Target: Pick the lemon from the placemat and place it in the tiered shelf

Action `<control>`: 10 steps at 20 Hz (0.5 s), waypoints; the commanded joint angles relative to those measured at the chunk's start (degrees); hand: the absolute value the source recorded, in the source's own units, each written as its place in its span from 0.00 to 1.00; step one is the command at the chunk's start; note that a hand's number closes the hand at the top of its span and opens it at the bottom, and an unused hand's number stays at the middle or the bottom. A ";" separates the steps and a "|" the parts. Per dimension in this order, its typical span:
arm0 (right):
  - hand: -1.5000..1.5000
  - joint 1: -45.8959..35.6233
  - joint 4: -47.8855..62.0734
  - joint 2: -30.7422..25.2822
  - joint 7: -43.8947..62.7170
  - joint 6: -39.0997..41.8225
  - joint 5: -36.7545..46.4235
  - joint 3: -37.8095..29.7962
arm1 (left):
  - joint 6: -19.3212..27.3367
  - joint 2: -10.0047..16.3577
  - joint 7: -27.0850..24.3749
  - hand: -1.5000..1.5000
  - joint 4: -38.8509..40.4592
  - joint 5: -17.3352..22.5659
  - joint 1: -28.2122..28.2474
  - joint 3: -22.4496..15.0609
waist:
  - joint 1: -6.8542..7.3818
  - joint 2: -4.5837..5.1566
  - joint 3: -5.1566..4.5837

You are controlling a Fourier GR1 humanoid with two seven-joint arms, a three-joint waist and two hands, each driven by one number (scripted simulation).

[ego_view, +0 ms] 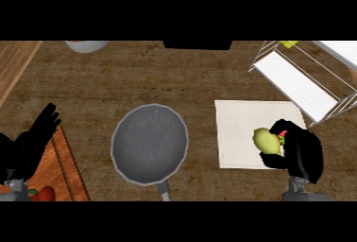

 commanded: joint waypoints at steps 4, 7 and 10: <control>1.00 -22.47 0.55 1.15 32.56 15.72 3.99 1.56 | 0.85 -1.63 -1.07 0.50 0.87 -1.49 -0.02 -1.37 | 0.44 -0.46 0.26; 1.00 -30.35 -2.73 1.17 42.20 18.76 -1.49 3.84 | -1.49 1.16 -0.09 0.50 1.97 0.50 -0.18 1.21 | -0.37 -0.73 0.37; 1.00 -35.12 -3.97 1.18 50.16 15.57 -4.57 6.93 | -0.10 -0.87 -1.55 0.50 3.19 -0.77 -0.18 0.38 | -0.95 -0.68 0.41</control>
